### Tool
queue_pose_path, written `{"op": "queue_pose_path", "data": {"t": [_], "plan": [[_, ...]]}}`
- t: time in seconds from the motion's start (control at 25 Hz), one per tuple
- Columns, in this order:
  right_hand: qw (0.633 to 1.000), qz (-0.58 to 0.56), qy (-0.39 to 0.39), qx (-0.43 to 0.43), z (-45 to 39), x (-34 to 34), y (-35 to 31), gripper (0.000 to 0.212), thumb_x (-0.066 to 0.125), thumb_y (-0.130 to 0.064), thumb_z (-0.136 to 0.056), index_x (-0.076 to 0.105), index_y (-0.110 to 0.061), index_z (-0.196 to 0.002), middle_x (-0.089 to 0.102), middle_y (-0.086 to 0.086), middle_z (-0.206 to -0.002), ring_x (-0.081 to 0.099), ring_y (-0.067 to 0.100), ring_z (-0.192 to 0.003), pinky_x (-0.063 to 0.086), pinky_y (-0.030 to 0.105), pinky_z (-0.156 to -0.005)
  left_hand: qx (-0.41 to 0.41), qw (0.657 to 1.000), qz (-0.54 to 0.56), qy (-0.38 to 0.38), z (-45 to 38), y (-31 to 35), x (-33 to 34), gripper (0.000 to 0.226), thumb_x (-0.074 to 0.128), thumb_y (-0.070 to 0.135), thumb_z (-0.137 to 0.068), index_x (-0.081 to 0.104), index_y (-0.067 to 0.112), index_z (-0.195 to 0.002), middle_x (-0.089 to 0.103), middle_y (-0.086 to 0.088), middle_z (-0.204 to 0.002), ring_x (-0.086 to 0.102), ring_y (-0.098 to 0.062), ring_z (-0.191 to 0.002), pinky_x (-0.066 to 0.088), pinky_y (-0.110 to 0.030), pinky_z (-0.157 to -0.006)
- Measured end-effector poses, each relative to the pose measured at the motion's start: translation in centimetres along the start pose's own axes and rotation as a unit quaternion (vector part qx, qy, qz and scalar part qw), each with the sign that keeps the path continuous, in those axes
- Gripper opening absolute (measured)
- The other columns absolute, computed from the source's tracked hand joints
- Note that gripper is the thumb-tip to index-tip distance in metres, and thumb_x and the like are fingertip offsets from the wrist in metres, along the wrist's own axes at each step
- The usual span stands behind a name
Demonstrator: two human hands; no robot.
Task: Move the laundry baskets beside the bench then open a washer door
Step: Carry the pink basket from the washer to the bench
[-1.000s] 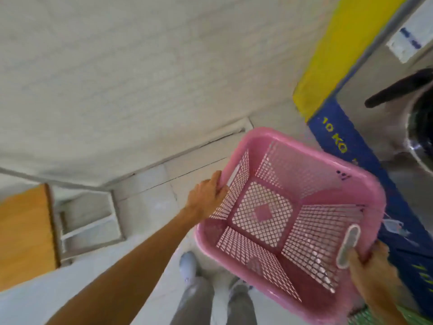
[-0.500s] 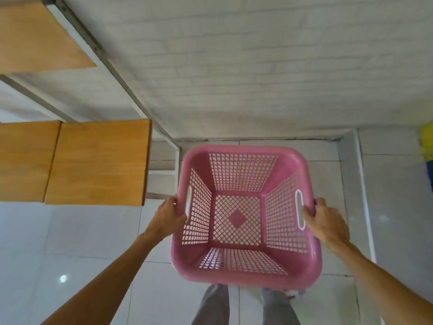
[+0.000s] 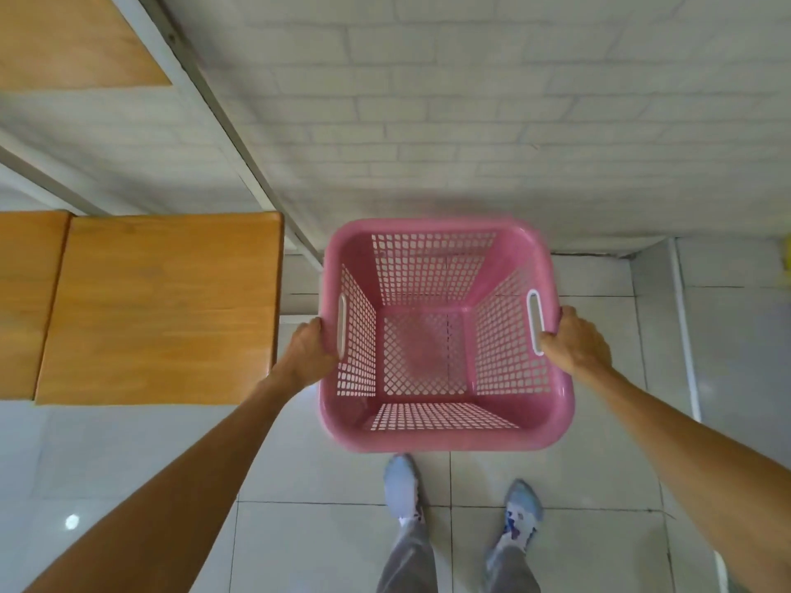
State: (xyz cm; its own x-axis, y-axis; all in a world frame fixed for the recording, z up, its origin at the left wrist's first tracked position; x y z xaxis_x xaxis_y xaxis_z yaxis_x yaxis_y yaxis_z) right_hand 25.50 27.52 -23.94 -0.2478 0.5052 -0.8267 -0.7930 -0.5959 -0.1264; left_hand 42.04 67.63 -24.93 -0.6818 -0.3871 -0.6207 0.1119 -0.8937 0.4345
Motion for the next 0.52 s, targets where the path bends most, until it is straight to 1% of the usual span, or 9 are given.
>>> {"op": "queue_pose_path", "data": {"t": [0.08,0.16,0.2,0.28,0.32,0.4,0.44,0.52], "plan": [[1.000,-0.007,0.015,0.002,-1.1,0.0,-0.5,0.041,0.060,-0.024,-0.084,0.050,-0.008,-0.121,0.065,0.007,-0.089,0.065,0.029,-0.064,0.059,0.040,-0.059,0.006,1.000,0.010,0.005,-1.7,0.2,0.0,0.037,0.059,0.021,-0.080,0.055,0.005,-0.113,0.067,-0.011,-0.106,0.068,-0.031,-0.090,0.062,-0.049,-0.073],[1.000,-0.013,0.010,-0.006,-2.1,-0.1,-0.9,0.039,0.059,-0.019,-0.088,0.049,-0.009,-0.124,0.066,0.009,-0.092,0.061,0.027,-0.063,0.053,0.032,-0.053,0.015,1.000,0.012,0.021,-3.2,0.5,-0.2,0.035,0.055,0.024,-0.084,0.052,0.008,-0.116,0.064,-0.012,-0.109,0.065,-0.033,-0.098,0.060,-0.053,-0.077],[1.000,-0.022,0.006,-0.010,-2.6,-0.2,-1.1,0.038,0.058,-0.018,-0.089,0.049,-0.011,-0.126,0.068,0.010,-0.095,0.061,0.028,-0.065,0.052,0.032,-0.055,0.013,0.999,0.014,0.033,-3.8,0.5,-0.3,0.033,0.051,0.026,-0.087,0.051,0.010,-0.116,0.063,-0.013,-0.111,0.063,-0.034,-0.101,0.059,-0.055,-0.079],[0.999,-0.051,0.014,-0.006,-3.2,-0.5,-1.5,0.038,0.055,-0.020,-0.091,0.048,-0.015,-0.128,0.070,0.013,-0.102,0.067,0.033,-0.075,0.058,0.040,-0.064,0.006,0.999,0.006,0.047,-4.5,1.1,-0.6,0.030,0.049,0.027,-0.092,0.049,0.012,-0.118,0.059,-0.015,-0.116,0.060,-0.036,-0.107,0.057,-0.056,-0.084],[0.997,-0.074,0.013,-0.005,-3.2,-0.7,-1.6,0.039,0.055,-0.023,-0.093,0.046,-0.015,-0.130,0.070,0.014,-0.104,0.069,0.035,-0.078,0.060,0.042,-0.067,0.002,0.999,-0.004,0.045,-4.5,1.6,-0.8,0.033,0.050,0.026,-0.093,0.047,0.011,-0.122,0.056,-0.016,-0.119,0.058,-0.036,-0.110,0.055,-0.054,-0.087],[0.993,-0.121,0.003,-0.002,-1.8,-1.5,-2.0,0.047,0.057,-0.026,-0.095,0.039,-0.011,-0.136,0.068,0.016,-0.109,0.070,0.037,-0.082,0.058,0.039,-0.067,0.005,0.999,-0.031,0.037,-3.2,3.5,-1.4,0.049,0.057,0.027,-0.090,0.040,0.012,-0.133,0.051,-0.015,-0.126,0.051,-0.034,-0.118,0.051,-0.049,-0.086],[0.991,-0.136,-0.003,-0.004,-0.3,-2.5,-2.4,0.052,0.059,-0.027,-0.095,0.037,-0.008,-0.138,0.067,0.018,-0.113,0.070,0.038,-0.087,0.055,0.036,-0.066,0.017,0.998,-0.043,0.034,-2.0,4.9,-1.9,0.057,0.060,0.028,-0.089,0.037,0.013,-0.139,0.049,-0.015,-0.130,0.048,-0.036,-0.123,0.049,-0.049,-0.087],[0.989,-0.146,-0.020,-0.020,4.6,-5.4,-3.3,0.055,0.059,-0.029,-0.096,0.037,-0.005,-0.141,0.063,0.017,-0.123,0.067,0.037,-0.101,0.048,0.032,-0.070,0.039,0.999,-0.031,0.021,2.2,8.3,-3.9,0.069,0.064,0.029,-0.089,0.030,0.012,-0.147,0.044,-0.018,-0.142,0.042,-0.040,-0.132,0.044,-0.056,-0.098]]}}
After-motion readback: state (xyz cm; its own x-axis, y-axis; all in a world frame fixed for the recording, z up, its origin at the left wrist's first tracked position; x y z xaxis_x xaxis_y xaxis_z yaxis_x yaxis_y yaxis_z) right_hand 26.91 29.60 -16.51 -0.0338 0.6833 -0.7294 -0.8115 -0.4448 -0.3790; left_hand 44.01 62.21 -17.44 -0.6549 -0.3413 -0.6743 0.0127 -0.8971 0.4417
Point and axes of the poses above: each hand's wrist, its own z-axis away from the middle knuckle, its own x-axis out of the palm, y = z × x, the point moved 6 cm from there along -z, towards the middle knuckle
